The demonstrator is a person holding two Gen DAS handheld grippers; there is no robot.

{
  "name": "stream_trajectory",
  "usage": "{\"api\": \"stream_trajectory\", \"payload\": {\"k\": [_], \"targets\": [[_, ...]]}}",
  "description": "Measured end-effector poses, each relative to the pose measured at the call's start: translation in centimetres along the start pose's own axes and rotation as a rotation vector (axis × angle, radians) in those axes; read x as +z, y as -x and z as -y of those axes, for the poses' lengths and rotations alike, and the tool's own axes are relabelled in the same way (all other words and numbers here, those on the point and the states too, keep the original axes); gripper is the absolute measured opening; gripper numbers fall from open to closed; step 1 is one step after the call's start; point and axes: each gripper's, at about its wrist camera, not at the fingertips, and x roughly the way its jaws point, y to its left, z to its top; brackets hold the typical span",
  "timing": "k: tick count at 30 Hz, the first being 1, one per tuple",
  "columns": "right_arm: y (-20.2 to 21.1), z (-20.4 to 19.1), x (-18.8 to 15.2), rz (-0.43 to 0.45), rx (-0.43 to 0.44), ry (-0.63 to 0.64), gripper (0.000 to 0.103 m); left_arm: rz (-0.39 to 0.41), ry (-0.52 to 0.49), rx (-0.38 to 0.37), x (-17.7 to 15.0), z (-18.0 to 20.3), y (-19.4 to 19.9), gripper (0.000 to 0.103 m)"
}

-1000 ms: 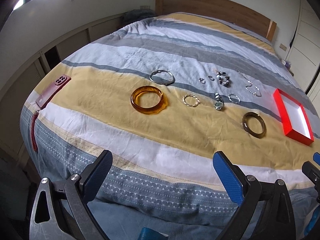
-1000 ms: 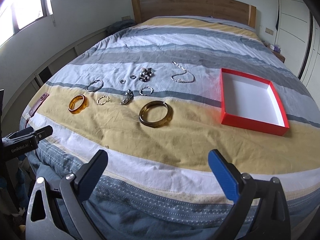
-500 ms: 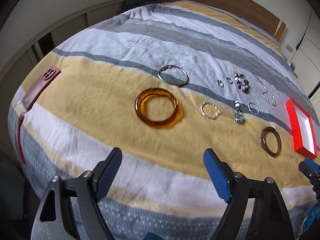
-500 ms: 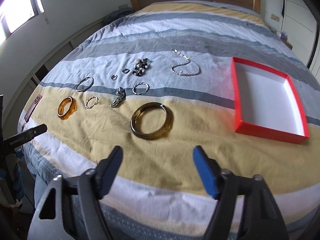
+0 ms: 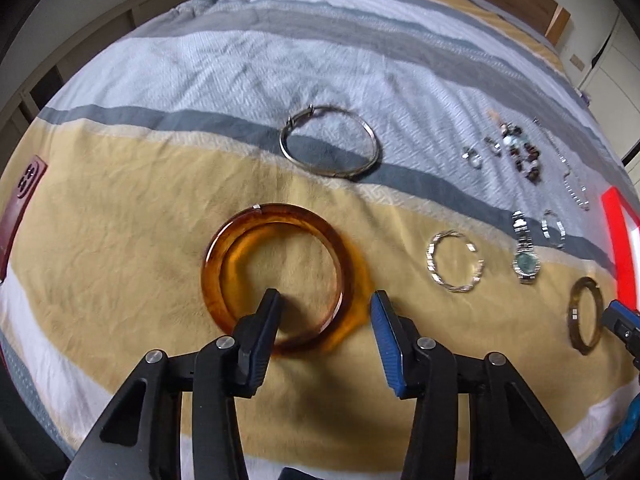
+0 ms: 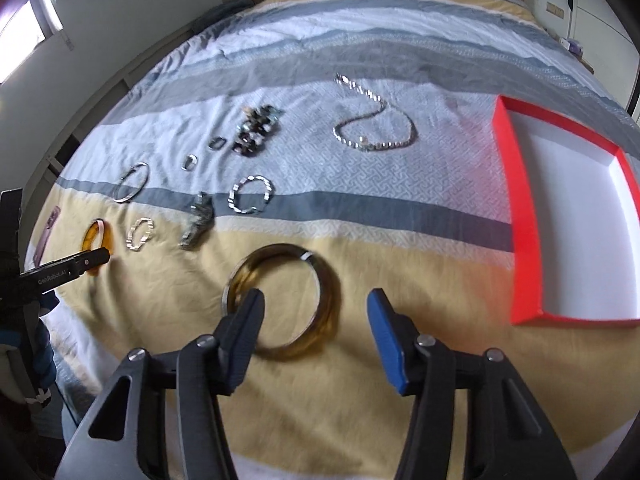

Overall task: Organize jewelry
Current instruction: 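Grasp the amber bangle with the left tool while the right tool grasps the dark brown bangle, then carry both bangles over the red box with the left and right tools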

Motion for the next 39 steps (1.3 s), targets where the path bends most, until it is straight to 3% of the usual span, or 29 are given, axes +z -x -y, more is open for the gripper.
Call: {"api": "stream_trajectory", "payload": {"k": [4,10,12,14,15,19,29,39], "targets": [[-2.0,0.1,0.1,-0.031,0.006,0.015,0.031,-0.011,0.000,-0.008,0.1,-0.2,-1.4,0.046],[-3.5,-0.2,0.2,-0.034,-0.014,0.082,0.024,0.005,0.007,-0.038,0.1,-0.9,-1.8,0.046],[-3.7,-0.3,0.6,-0.032,-0.033,0.102,0.016,0.022,-0.002,-0.028,0.0,-0.9,-1.6,0.038],[-3.6,-0.4,0.9,-0.030,-0.046,0.115,0.010,0.027,0.004,-0.031,0.0,-0.9,-1.1,0.018],[-3.6,-0.5,1.0,-0.029,-0.048,0.119,0.010,0.027,0.010,-0.036,0.1,-0.9,-1.0,0.014],[-2.7,-0.9,1.0,-0.010,-0.051,0.131,0.009,0.029,0.022,-0.040,-0.1,-1.0,-0.2,0.010],[4.1,-2.5,0.2,0.103,-0.049,0.159,0.009,0.094,0.027,-0.079,-1.2,0.1,4.2,0.009],[14.2,-2.5,-0.7,0.277,-0.081,0.159,0.009,0.232,-0.021,-0.151,-2.3,4.3,12.6,0.009]]}}
